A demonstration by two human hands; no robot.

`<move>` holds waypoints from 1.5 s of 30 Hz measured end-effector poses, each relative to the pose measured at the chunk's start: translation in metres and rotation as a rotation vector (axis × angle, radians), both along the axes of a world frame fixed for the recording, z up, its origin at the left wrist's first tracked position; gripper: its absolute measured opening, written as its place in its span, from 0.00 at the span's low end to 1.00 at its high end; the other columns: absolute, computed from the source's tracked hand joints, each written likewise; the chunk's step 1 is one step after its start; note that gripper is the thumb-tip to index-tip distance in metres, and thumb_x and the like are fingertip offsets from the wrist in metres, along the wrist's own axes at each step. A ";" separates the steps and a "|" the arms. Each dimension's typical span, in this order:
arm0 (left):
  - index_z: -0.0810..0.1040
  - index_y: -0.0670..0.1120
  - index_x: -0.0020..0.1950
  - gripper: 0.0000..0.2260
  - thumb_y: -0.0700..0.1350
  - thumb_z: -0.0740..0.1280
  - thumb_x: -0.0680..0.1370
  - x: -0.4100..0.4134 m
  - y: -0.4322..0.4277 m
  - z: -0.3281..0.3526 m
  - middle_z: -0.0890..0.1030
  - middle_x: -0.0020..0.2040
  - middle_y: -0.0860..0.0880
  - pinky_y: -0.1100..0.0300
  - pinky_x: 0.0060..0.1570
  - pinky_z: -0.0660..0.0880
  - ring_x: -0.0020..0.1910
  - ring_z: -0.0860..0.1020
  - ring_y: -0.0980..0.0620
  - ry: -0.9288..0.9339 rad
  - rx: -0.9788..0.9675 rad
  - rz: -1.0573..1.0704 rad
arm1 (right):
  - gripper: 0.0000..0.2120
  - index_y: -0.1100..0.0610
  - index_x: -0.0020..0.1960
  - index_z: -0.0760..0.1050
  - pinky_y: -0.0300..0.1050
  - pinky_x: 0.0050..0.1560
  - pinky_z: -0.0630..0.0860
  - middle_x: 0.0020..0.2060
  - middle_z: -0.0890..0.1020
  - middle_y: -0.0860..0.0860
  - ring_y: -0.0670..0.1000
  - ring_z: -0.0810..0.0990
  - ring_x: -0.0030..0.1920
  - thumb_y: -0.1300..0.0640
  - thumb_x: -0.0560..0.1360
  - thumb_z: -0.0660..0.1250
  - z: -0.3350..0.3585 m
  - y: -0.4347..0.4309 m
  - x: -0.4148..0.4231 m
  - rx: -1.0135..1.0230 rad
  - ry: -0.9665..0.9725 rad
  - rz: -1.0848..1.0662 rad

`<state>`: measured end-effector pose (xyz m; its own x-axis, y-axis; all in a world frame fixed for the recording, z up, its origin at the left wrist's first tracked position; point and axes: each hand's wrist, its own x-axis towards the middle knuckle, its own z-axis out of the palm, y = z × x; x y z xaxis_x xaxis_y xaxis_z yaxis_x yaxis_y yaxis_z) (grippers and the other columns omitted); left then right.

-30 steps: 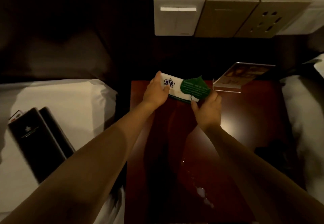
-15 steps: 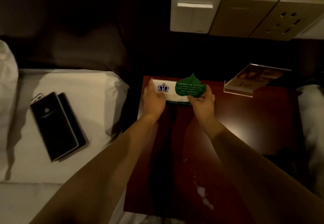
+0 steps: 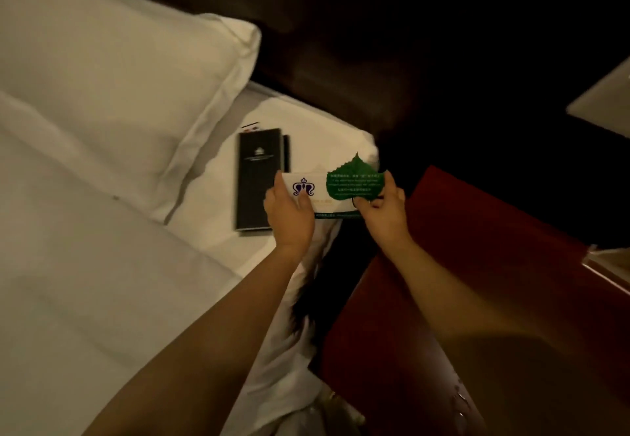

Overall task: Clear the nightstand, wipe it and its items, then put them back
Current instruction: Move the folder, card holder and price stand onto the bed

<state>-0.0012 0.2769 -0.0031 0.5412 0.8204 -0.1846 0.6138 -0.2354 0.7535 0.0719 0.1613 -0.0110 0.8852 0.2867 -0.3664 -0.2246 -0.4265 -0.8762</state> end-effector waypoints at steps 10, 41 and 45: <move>0.58 0.41 0.75 0.25 0.46 0.58 0.80 -0.125 0.106 -0.005 0.69 0.67 0.36 0.46 0.66 0.63 0.67 0.66 0.37 0.232 0.092 0.444 | 0.36 0.56 0.76 0.51 0.53 0.68 0.69 0.67 0.62 0.60 0.59 0.72 0.64 0.61 0.74 0.66 0.008 0.139 -0.094 -0.032 0.090 0.497; 0.57 0.47 0.77 0.26 0.53 0.56 0.80 -0.090 0.087 -0.001 0.59 0.77 0.41 0.48 0.73 0.54 0.75 0.57 0.41 0.530 0.370 -0.237 | 0.37 0.55 0.75 0.52 0.55 0.70 0.59 0.74 0.57 0.59 0.61 0.59 0.70 0.43 0.74 0.63 0.009 0.102 -0.053 -0.582 -0.475 0.742; 0.58 0.46 0.76 0.26 0.51 0.58 0.80 -0.052 0.049 0.001 0.60 0.76 0.41 0.47 0.72 0.56 0.74 0.58 0.41 0.467 0.372 -0.379 | 0.37 0.55 0.76 0.49 0.55 0.72 0.56 0.75 0.54 0.59 0.61 0.56 0.72 0.42 0.75 0.62 0.008 0.047 -0.020 -0.641 -0.408 0.614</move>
